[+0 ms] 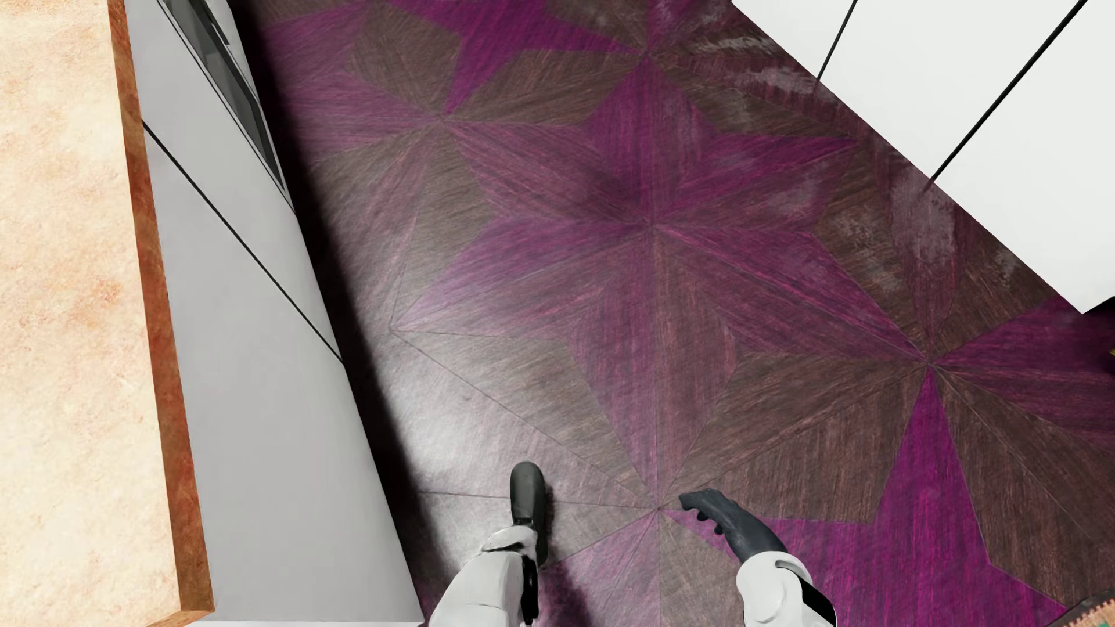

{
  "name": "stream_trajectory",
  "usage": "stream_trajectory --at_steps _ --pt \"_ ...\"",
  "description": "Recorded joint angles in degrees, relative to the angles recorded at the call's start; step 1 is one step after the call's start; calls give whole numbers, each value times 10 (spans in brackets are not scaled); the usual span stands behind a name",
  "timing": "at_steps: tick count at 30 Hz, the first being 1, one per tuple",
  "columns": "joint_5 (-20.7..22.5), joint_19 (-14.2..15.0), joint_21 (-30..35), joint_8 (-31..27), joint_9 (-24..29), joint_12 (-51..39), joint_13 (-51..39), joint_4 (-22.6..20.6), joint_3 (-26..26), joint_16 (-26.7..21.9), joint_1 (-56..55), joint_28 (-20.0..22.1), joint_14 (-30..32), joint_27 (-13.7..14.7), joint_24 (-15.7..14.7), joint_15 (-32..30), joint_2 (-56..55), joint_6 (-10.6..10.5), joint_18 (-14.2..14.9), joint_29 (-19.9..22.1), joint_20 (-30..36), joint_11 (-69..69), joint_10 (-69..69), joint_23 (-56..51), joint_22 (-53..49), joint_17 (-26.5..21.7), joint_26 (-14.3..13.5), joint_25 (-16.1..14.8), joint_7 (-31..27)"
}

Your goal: Circle the counter

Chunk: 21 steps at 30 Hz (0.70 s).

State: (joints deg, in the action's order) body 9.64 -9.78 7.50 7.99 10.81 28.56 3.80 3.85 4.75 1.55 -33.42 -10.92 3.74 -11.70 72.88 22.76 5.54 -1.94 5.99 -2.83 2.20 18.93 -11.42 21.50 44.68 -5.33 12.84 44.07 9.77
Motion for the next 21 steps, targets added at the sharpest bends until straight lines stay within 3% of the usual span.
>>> stream_trajectory --at_steps 1,2,3,4,5,6,7,8,9,10,11,12,13,14,15,16,18,20,21 --pt "1 5 7 -6 -1 7 -4 -35 2 -4 -7 -24 -33 -16 11 2 38 1 78 0 13 -17 66 19 4 -1 -6 0 -62" --pt "2 7 12 -4 -2 6 -4 -51 1 -13 -13 -44 -43 -32 36 -1 70 0 66 0 30 -22 62 45 2 -3 -14 4 -53" --pt "3 8 18 4 -3 2 2 -55 1 -25 -22 -54 -31 -48 71 -11 100 1 45 -4 47 -11 -3 78 -8 -6 -24 11 -20" --pt "-6 7 28 4 -4 3 7 -62 7 -22 -27 -42 -24 -59 81 -34 123 5 -27 -14 35 5 -71 114 -32 -8 -22 21 -12" --pt "-20 10 42 4 -4 5 13 -64 15 -12 -25 -15 21 -77 77 -88 129 12 -78 -27 11 49 -118 153 -63 -11 -11 36 -4" --pt "-43 34 52 3 -3 14 25 -61 23 7 -16 17 30 -88 57 -150 115 22 -123 -31 -21 135 -168 196 -95 -11 1 50 11" --pt "-64 85 57 -8 -1 12 37 -58 28 35 -6 45 -9 -96 1 -208 80 31 -148 -40 -66 254 -219 229 -118 -9 20 62 24" --pt "-89 109 56 -18 3 -4 49 -58 28 56 18 65 -52 -101 -56 -283 28 40 -146 -43 -102 382 -248 248 -127 -6 39 70 37" --pt "-109 104 39 -34 6 -47 70 -65 24 63 51 83 -86 -102 -104 -287 -35 48 -145 -45 -127 490 -256 232 -114 -10 66 70 44" --pt "-133 81 12 -42 7 -89 94 -76 17 51 91 96 -109 -97 -105 -237 -98 54 -145 -36 -122 570 -245 211 -68 -8 79 61 46" --pt "-164 68 -22 -44 8 -146 121 -90 6 29 137 91 -123 -89 -61 -215 -161 58 -143 -13 -87 618 -220 188 -10 3 96 46 43" --pt "-192 55 -53 -42 7 -206 147 -105 -9 -1 186 71 -132 -76 26 -207 -218 61 -141 1 -18 635 -188 162 45 15 93 28 32" --pt "-215 40 -74 -37 5 -259 167 -119 -25 -27 231 60 -141 -67 105 -205 -269 63 -139 6 50 623 -159 141 68 21 59 19 17" --pt "-229 37 -86 -29 1 -305 182 -130 -40 -39 271 64 -151 -56 137 -201 -313 62 -136 11 79 584 -135 120 58 21 21 16 -2" --pt "-235 32 -90 -17 -2 -344 192 -138 -54 -46 309 65 -164 -46 131 -197 -347 61 -133 12 81 519 -116 106 28 18 -6 16 -23" --pt "-237 32 -93 -8 -4 -380 202 -146 -64 -46 343 71 -179 -36 97 -204 -373 61 -131 10 72 430 -102 93 -12 14 -26 21 -42" --pt "-212 72 -106 -10 -8 -439 212 -156 -73 -53 401 81 -212 -34 7 -221 -392 60 -121 7 66 170 -78 80 -100 19 -53 26 -71" --pt "-172 111 -112 -39 -11 -471 213 -157 -71 -77 464 91 -224 -38 -49 -197 -385 60 -113 -9 86 -96 -41 84 -195 27 -61 27 -87" --pt "-165 162 -107 11 -11 -471 211 -155 -67 -87 492 99 -223 -37 -67 -185 -392 62 -113 -28 92 -121 -37 91 -240 26 -59 32 -85"
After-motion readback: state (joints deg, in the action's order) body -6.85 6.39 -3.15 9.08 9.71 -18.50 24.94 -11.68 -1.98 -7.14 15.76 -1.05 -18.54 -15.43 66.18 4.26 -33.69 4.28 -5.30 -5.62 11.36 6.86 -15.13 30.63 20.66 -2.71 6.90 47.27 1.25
